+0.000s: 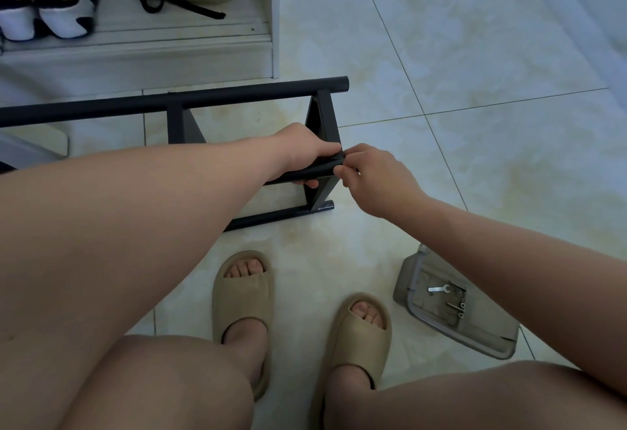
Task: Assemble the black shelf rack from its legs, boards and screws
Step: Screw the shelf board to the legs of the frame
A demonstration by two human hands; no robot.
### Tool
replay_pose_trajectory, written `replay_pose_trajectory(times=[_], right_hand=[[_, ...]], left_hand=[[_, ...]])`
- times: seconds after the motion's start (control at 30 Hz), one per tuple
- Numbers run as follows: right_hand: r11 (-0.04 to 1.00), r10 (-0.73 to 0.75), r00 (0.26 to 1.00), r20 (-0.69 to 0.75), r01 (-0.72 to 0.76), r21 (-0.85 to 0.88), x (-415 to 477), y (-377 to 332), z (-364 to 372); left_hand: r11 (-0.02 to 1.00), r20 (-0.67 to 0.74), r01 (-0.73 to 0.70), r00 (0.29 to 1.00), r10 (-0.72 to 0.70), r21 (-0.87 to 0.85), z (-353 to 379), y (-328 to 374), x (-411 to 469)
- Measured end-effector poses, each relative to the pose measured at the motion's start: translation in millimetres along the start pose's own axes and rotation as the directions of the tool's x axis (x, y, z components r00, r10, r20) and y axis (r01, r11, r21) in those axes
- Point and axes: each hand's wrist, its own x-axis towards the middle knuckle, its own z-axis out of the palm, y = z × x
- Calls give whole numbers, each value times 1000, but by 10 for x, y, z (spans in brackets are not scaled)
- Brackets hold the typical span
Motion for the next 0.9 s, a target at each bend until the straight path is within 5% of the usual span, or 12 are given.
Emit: replay_pose_trajectory(times=[0.33,0.63,0.9], right_hand=[[998,44,999,-11,-44,-36,60,4,-15],[990,29,999,-37,-23,141,25,97,-88],[997,-22,997,-77,28,71,-68,90,-2]], left_hand=[[997,22,-23,999,24,-68,-21,-43,19],[996,29,-21,999,23,-85,-10,-87,66],[978,-126,-50,989,77,203,95,-67,-27]])
